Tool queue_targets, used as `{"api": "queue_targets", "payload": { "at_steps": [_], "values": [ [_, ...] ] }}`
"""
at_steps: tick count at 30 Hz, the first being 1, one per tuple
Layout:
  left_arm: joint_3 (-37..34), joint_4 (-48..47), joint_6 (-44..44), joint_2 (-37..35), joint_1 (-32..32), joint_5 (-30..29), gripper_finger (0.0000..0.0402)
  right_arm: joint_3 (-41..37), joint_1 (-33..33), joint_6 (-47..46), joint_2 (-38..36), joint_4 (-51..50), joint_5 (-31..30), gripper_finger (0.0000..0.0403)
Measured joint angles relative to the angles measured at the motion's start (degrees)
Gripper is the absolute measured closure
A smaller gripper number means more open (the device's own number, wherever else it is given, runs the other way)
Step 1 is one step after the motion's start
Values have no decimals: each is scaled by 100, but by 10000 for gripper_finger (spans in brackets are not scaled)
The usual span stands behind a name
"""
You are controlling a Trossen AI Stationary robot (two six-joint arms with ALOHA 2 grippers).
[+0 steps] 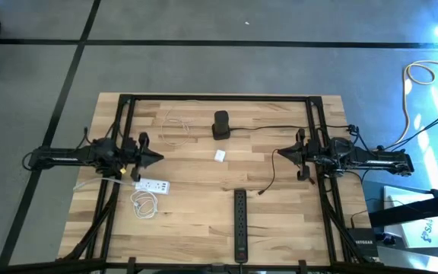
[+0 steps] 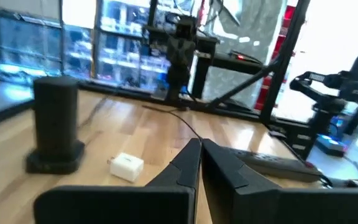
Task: Insert USB
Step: Insert the pink USB cable into the white USB adapter
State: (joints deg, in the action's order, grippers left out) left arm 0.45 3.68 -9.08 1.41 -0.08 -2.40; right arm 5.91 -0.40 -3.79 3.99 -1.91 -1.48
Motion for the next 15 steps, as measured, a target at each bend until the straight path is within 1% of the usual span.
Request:
{"api": "queue_targets", "payload": {
  "at_steps": [3, 9, 12, 15],
  "values": [
    [0, -63, 181, 15, 2, -174, 402, 2, 1, 1, 1, 0, 0, 402],
    [0, -17, 28, 23, 2, -259, 402, 0, 2, 0, 0, -2, -2, 402],
    [0, 216, -736, 80, -1, -732, 401, 1, 1, 2, 2, -5, 0, 402],
    [0, 352, -831, 324, -19, -817, 389, 1, 1, 0, 2, -11, 0, 402]
  ]
}}
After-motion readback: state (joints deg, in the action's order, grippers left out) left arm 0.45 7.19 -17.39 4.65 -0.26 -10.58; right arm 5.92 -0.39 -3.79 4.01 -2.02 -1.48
